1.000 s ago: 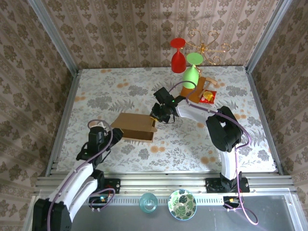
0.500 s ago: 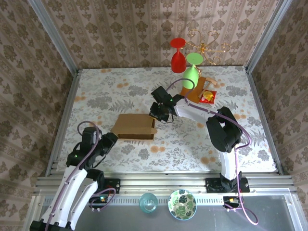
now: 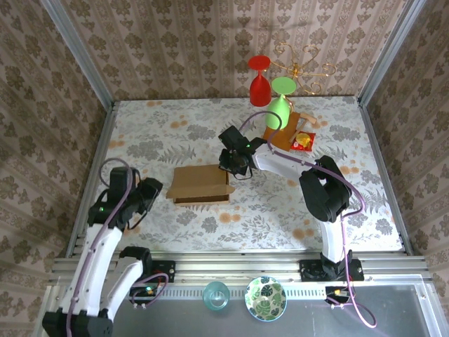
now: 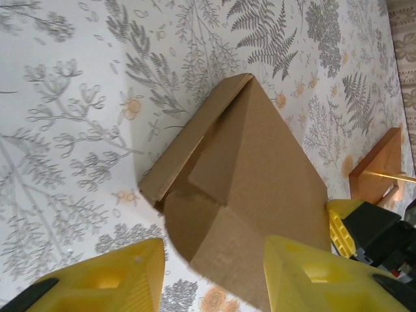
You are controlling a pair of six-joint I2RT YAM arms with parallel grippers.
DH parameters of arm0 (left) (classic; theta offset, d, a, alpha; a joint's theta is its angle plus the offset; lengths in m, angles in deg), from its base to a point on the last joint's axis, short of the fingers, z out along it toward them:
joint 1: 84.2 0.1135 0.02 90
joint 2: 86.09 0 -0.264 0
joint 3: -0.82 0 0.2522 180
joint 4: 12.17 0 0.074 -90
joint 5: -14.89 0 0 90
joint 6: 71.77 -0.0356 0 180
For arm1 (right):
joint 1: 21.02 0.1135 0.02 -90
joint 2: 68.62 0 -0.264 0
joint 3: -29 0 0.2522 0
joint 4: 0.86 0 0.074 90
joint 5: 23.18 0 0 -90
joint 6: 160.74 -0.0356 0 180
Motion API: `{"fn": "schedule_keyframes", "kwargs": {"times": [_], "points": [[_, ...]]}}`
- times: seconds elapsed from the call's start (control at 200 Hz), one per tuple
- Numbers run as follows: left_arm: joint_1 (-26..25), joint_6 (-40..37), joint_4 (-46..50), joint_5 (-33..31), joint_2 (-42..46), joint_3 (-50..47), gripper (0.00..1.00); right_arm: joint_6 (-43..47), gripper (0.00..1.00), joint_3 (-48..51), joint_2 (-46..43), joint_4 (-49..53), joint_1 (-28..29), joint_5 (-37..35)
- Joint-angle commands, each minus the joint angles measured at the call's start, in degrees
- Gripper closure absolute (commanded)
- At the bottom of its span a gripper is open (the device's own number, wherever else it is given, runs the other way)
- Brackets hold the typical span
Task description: Fold the paper box
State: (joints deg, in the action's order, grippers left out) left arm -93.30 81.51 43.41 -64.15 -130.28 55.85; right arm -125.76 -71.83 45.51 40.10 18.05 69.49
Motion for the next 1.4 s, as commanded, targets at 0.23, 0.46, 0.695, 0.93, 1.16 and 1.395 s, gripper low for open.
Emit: {"fn": "schedule_keyframes", "kwargs": {"times": [0.23,0.46,0.695,0.93,1.16,1.395], "points": [[0.7,-12.4,-17.3,12.0,-20.4,-0.9,0.54,5.3,0.83,-2.8,1.2,1.5,0.1,-1.9],[0.3,-16.5,-19.1,12.8,-27.0,-2.0,0.65,6.0,0.83,-2.9,1.5,1.8,-0.1,-1.2],[0.3,-18.6,-19.9,10.7,-27.2,-5.3,0.76,7.8,0.76,-3.3,0.4,2.8,-0.4,-0.9],[-0.2,-20.2,-20.5,9.8,-29.6,-5.4,0.77,11.6,0.59,-2.5,-4.1,5.0,-1.6,2.2],[-0.6,-22.2,-17.7,8.0,-29.5,-2.3,0.75,15.6,0.48,5.0,-7.2,3.9,-2.3,11.7],[-1.2,-22.0,-16.5,9.0,-29.4,2.0,0.68,15.3,0.44,8.9,-5.5,-0.3,-1.6,17.8]]}}
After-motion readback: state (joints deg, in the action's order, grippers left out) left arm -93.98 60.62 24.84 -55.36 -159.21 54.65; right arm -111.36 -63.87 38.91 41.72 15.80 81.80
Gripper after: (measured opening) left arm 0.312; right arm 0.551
